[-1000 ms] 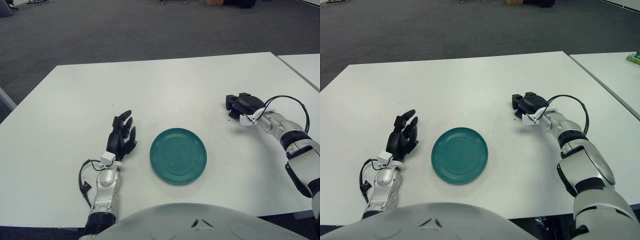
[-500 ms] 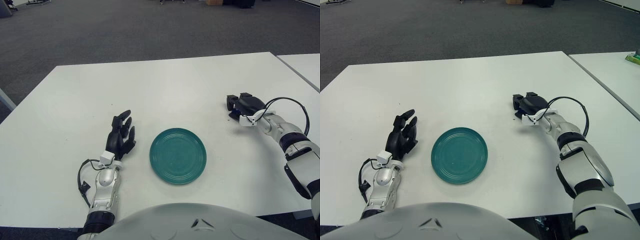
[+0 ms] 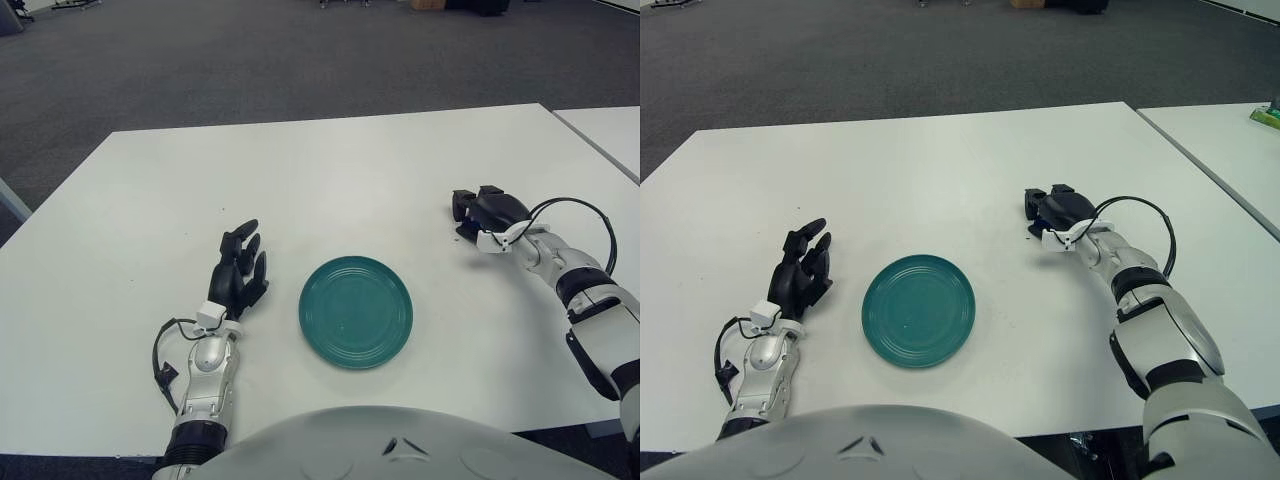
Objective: Put the gum into the plate.
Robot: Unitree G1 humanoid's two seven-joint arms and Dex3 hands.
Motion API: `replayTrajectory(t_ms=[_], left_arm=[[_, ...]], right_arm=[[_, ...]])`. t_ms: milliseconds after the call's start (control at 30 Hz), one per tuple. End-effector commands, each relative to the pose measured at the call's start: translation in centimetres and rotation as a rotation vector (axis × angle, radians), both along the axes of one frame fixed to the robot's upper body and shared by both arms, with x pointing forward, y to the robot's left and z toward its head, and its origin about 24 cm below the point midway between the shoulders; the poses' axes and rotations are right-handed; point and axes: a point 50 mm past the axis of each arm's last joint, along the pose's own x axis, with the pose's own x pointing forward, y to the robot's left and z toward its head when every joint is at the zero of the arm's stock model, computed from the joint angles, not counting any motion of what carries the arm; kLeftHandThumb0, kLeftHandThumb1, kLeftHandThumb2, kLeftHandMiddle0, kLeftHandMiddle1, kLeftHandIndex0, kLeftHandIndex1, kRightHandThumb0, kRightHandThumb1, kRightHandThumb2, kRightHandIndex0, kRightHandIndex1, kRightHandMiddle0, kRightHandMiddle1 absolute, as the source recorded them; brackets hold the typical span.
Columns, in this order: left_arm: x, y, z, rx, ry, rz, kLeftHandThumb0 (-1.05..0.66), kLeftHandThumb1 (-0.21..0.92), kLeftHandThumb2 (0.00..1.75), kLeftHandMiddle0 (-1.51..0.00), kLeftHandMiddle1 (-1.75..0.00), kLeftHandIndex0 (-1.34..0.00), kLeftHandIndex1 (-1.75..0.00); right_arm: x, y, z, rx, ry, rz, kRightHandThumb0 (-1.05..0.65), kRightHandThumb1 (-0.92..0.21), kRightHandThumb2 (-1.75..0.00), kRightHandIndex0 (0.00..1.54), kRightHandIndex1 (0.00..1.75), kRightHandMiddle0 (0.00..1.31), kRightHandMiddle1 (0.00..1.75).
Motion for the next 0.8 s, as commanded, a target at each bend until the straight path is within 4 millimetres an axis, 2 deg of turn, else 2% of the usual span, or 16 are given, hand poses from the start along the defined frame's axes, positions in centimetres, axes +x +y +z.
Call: replayTrajectory(t_ms=[0,133,333,533,767], left_arm=[[-1.1,0.4,-1.5,-0.003,0.085,0.008,-0.84,0.92,0.66,-0.40,-0.02,0.00,-0.91],[-1.1,0.4,-1.4,-0.004,0.082,0.005,-0.83,0.92,0.67,-0.41,-0.01,0.00,-0.91],[-1.0,0.3,-1.4,-0.003,0.084,0.001,-0.82,0.92,0.66,-0.41,-0.02,0.00,-0.91],[-1.0,0.2,-1.3,-0.004,0.084,-0.013,-0.81,0.92,0.66,-0.43,-0.02,0.00,-0.92],[-0.9,-0.1,-1.1,-0.003,0.069,-0.026,-0.82,0.92,0.67,-0.44,-0.03,0.00,-0.90]], right_arm=[[0.9,0.1,1.7,0.006,-0.041,0.020,-0.40,-0.64,-0.90,0.65,1.75,0.37,1.75],[1.7,0.3,3.5,0.004,-0.079,0.046,-0.40,-0.63,-0.91,0.67,1.75,0.38,1.75],[2.1,0.7,5.5,-0.012,-0.132,0.115,-0.40,-0.62,-0.92,0.69,1.75,0.39,1.75],[2.6,1.6,8.5,-0.011,-0.178,0.183,-0.40,-0.60,-0.95,0.70,1.75,0.40,1.75],[2.6,2.5,10.4,-0.007,-0.189,0.223,-0.40,-0.59,-0.97,0.68,1.75,0.41,1.75]])
